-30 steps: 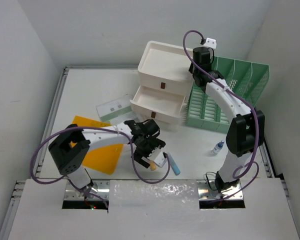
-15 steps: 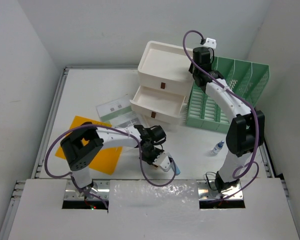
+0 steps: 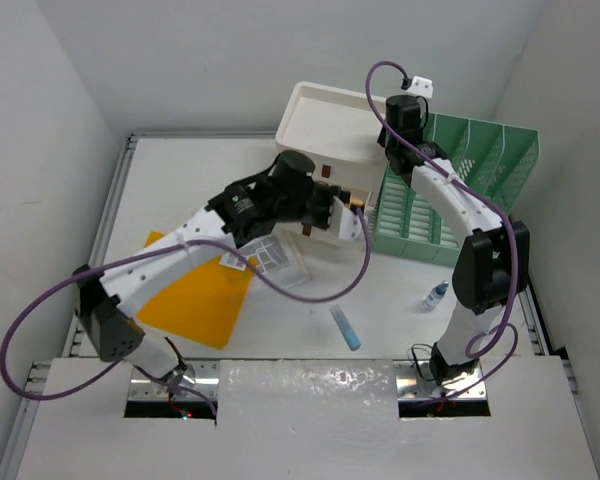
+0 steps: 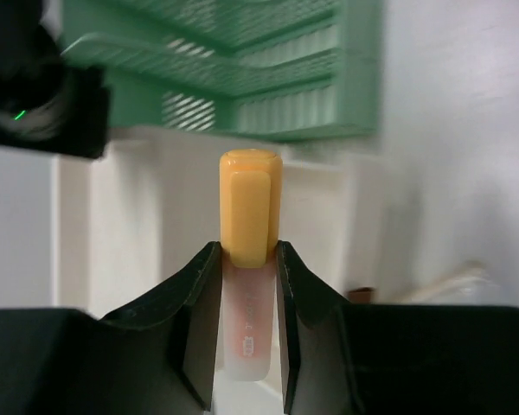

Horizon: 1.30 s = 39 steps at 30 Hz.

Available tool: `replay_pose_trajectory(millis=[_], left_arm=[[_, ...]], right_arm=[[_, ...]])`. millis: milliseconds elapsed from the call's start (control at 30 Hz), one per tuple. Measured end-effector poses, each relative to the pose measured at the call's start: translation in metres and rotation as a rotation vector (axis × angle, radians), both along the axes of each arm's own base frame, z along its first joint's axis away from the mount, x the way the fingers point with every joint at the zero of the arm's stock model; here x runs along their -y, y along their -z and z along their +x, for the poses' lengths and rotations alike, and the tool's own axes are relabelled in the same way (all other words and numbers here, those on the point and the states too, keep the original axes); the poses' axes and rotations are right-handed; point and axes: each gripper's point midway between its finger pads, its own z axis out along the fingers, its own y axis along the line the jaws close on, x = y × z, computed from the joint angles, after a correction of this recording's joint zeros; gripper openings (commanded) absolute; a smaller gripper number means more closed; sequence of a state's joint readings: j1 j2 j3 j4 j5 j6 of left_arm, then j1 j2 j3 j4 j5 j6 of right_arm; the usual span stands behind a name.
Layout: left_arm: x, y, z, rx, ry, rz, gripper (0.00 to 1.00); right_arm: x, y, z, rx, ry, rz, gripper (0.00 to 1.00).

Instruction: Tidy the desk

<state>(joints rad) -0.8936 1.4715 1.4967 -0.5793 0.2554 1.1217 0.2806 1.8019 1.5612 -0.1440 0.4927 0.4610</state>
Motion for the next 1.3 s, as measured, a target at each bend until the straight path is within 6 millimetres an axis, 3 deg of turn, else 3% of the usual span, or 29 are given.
replay_pose_trajectory(millis=[33,67,167,200,233,300,367,467,533,600,667,733,800,867,933,1100,1200,1300], left_arm=[[0.002,-0.005,0.019,0.024,-0.034,-0.016,0.02],[0.002,-0.003,0.038,0.041,-0.067,-0.017,0.17],[0.0,0.03,0.083,0.046,-0.131,0.052,0.45],[-0.002,0.048,0.094,0.036,-0.147,0.088,0.67],[-0.004,0.06,0.1,0.034,-0.155,0.12,0.99],[-0.005,0.09,0.111,0.01,-0.179,0.178,1.0],[-0.003,0.101,0.119,0.01,-0.216,0.188,1.0],[0.001,0.085,0.129,0.001,-0.297,0.112,1.0],[0.008,0.058,0.128,-0.013,-0.327,0.012,1.0],[0.009,0.031,0.111,-0.037,-0.311,-0.062,0.96],[0.012,-0.004,0.076,-0.046,-0.239,-0.121,0.95],[0.018,-0.028,0.022,-0.045,-0.116,-0.146,0.95],[0.023,-0.022,-0.039,-0.067,0.029,-0.111,0.98],[0.029,0.013,-0.096,-0.128,0.182,-0.025,1.0],[0.025,0.057,-0.129,-0.201,0.27,0.085,1.0],[0.013,0.186,-0.139,-0.317,0.267,0.401,1.0],[0.016,0.237,-0.148,-0.372,0.299,0.538,1.0],[0.026,0.263,-0.152,-0.4,0.338,0.591,1.0]], right_arm=[[0.0,0.0,0.0,0.0,0.0,0.0,0.0],[0.0,0.0,0.0,0.0,0.0,0.0,0.0],[0.0,0.0,0.0,-0.001,0.0,0.003,0.0],[0.0,0.0,0.0,-0.002,0.0,0.003,0.0],[0.0,0.0,0.0,-0.002,0.0,0.003,0.0],[0.0,0.0,0.0,-0.004,-0.001,0.003,0.0],[-0.001,0.0,-0.001,-0.005,-0.002,0.003,0.0],[-0.001,0.0,-0.001,-0.006,-0.003,0.003,0.0],[-0.001,0.0,-0.001,-0.006,-0.003,0.002,0.0],[-0.001,0.0,-0.001,-0.007,-0.004,0.001,0.0],[0.0,0.0,-0.001,-0.008,-0.006,0.0,0.0],[0.0,0.0,-0.001,-0.009,-0.007,-0.001,0.0],[-0.001,0.0,-0.001,-0.01,-0.012,-0.001,0.0],[-0.001,0.0,-0.001,-0.012,-0.016,-0.003,0.0],[-0.001,0.0,-0.001,-0.014,-0.019,-0.003,0.0],[-0.001,0.0,-0.001,-0.014,-0.022,-0.003,0.0],[-0.001,0.0,-0.001,-0.013,-0.022,-0.002,0.0],[-0.001,0.001,0.0,-0.009,-0.022,-0.001,0.0]])
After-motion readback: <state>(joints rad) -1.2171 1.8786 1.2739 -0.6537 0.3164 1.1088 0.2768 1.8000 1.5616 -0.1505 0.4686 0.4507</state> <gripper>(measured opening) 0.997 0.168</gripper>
